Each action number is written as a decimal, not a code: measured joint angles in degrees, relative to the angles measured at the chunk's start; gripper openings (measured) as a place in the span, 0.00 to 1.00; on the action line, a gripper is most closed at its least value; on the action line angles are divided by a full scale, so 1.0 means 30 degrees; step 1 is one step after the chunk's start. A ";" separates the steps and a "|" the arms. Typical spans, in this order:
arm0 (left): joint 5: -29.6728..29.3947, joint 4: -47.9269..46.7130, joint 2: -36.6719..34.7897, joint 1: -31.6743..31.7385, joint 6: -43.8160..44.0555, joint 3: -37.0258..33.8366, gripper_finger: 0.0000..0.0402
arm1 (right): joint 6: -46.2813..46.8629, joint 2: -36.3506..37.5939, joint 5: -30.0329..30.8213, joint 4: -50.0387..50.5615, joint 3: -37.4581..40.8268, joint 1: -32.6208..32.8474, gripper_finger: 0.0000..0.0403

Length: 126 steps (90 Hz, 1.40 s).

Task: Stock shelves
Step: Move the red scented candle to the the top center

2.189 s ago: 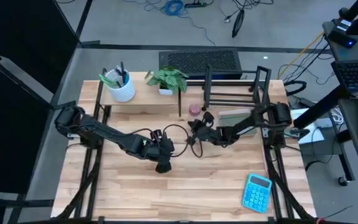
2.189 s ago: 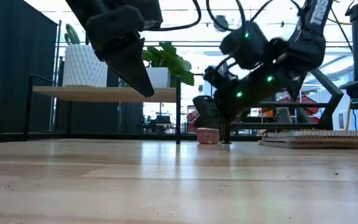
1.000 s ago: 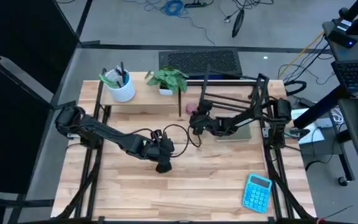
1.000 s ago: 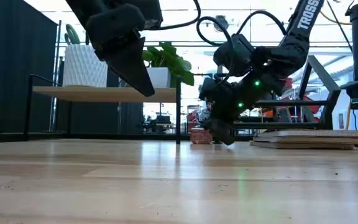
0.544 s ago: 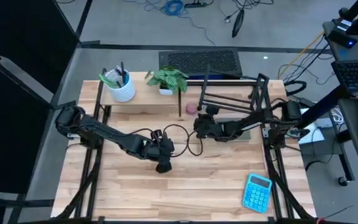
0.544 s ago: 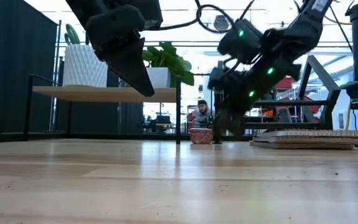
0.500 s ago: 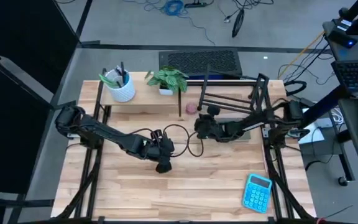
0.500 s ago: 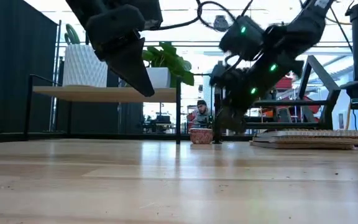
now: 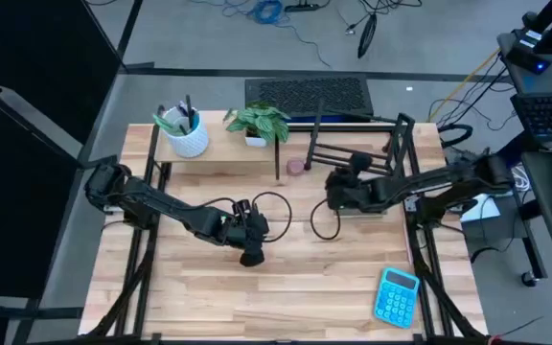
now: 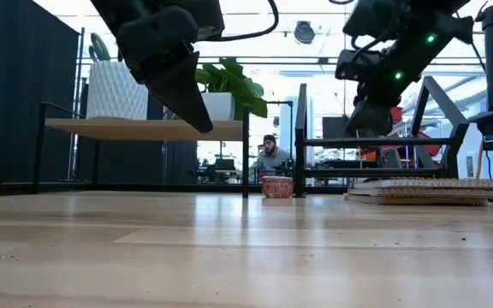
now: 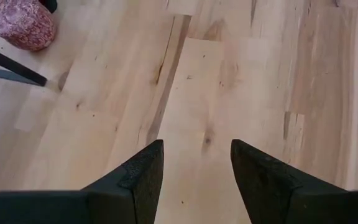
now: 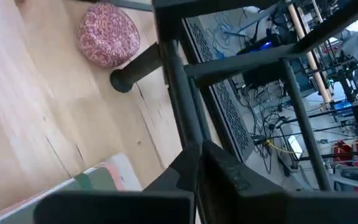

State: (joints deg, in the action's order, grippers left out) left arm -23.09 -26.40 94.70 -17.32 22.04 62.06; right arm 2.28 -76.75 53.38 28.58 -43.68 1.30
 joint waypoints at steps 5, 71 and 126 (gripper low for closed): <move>0.0000 0.0042 0.0000 0.0000 0.0010 0.0004 0.43 | -0.0476 0.0079 -0.0593 0.0439 -0.0002 -0.0146 0.11; 0.0000 0.0114 0.0000 0.0000 0.0036 0.0000 0.43 | -0.4821 -0.0868 -0.3467 0.2405 -0.0002 -0.4944 0.30; 0.0007 0.0121 0.0000 0.0000 0.0029 0.0000 0.43 | -0.4620 -0.0847 -0.2330 0.5701 0.0005 -0.6295 0.11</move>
State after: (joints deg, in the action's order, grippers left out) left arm -23.07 -26.04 94.70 -17.32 22.13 62.06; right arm -11.58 -79.29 46.39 45.69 -43.66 -17.58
